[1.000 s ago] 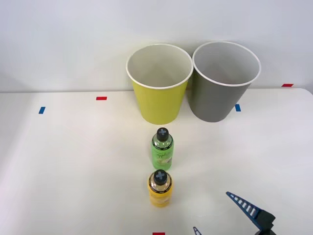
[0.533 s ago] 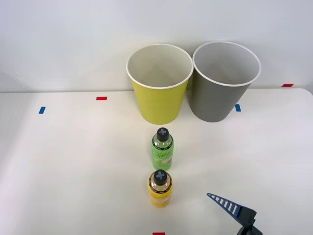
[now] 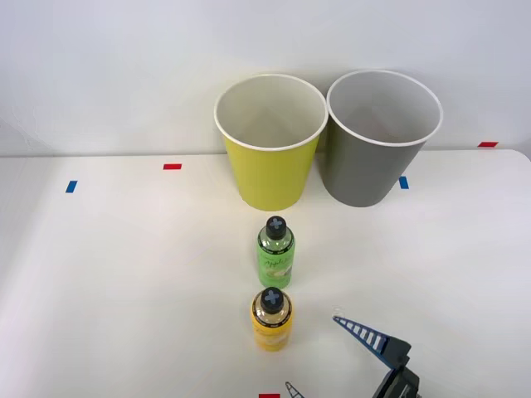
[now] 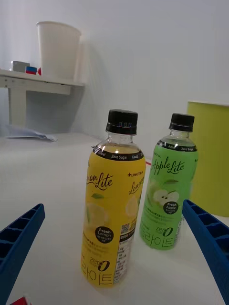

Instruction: Put cans in the gray bin, plastic bottles in the light green bin

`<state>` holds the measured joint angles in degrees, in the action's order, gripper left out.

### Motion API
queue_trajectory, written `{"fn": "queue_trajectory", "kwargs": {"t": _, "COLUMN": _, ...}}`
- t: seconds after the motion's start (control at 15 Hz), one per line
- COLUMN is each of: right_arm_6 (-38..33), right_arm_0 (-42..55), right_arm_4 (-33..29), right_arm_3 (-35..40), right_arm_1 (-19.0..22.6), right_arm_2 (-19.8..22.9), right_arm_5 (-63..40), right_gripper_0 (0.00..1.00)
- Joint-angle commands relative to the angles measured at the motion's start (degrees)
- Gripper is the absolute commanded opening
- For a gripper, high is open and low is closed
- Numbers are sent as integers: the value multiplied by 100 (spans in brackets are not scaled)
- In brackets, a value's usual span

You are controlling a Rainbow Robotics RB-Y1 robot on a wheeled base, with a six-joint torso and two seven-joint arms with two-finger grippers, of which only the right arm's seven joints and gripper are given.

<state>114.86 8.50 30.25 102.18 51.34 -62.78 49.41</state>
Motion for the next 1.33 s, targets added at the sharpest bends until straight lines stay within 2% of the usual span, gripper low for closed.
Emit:
{"fn": "queue_trajectory", "kwargs": {"t": 0.07, "right_arm_6": 827, "right_arm_0": -630, "right_arm_4": 1026, "right_arm_3": -23, "right_arm_1": -142, "right_arm_2": -630, "right_arm_5": -1, "right_gripper_0": 100}}
{"fn": "queue_trajectory", "kwargs": {"t": 0.33, "right_arm_6": 1732, "right_arm_0": -1307, "right_arm_4": 2230, "right_arm_3": -23, "right_arm_1": -282, "right_arm_2": -1272, "right_arm_5": -81, "right_gripper_0": 100}}
{"fn": "queue_trajectory", "kwargs": {"t": 0.47, "right_arm_6": 1987, "right_arm_0": -1579, "right_arm_4": 2670, "right_arm_3": -23, "right_arm_1": -370, "right_arm_2": -1413, "right_arm_5": -248, "right_gripper_0": 100}}
{"fn": "queue_trajectory", "kwargs": {"t": 0.8, "right_arm_6": 2066, "right_arm_0": -1975, "right_arm_4": 3083, "right_arm_3": -102, "right_arm_1": -713, "right_arm_2": -1413, "right_arm_5": -617, "right_gripper_0": 100}}
{"fn": "queue_trajectory", "kwargs": {"t": 1.0, "right_arm_6": 2040, "right_arm_0": -2186, "right_arm_4": 3092, "right_arm_3": -542, "right_arm_1": -994, "right_arm_2": -1413, "right_arm_5": -617, "right_gripper_0": 100}}
{"fn": "queue_trajectory", "kwargs": {"t": 1.33, "right_arm_6": 2058, "right_arm_0": -2212, "right_arm_4": 3145, "right_arm_3": -559, "right_arm_1": -1056, "right_arm_2": -1413, "right_arm_5": -617, "right_gripper_0": 100}}
